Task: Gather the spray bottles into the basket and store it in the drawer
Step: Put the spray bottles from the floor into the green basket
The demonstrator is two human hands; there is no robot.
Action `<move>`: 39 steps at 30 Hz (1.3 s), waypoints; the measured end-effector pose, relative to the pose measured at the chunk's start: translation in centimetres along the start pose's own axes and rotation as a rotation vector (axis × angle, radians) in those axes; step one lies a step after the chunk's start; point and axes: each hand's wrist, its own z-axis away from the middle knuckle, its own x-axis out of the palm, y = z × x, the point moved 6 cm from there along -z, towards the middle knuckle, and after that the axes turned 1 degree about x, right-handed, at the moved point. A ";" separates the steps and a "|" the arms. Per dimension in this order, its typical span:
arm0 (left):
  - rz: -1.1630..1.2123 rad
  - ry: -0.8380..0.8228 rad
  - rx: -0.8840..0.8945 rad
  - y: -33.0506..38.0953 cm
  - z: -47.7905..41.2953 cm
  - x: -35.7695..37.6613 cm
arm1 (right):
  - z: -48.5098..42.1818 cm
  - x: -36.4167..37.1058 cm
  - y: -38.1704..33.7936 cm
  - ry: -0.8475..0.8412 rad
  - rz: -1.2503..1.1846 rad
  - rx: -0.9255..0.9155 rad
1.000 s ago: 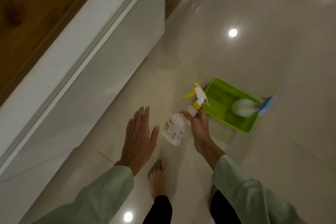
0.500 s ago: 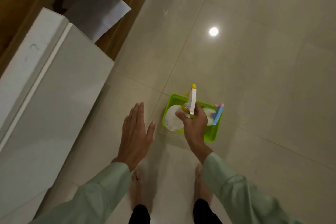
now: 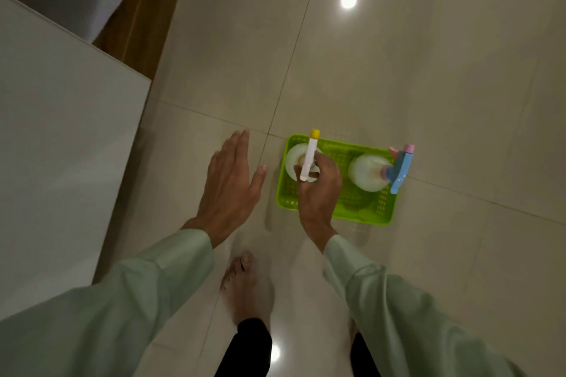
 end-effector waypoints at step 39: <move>0.191 0.420 -0.293 7.1 31.7 -18.2 | 16.0 -20.1 -24.2 -0.592 0.096 -0.501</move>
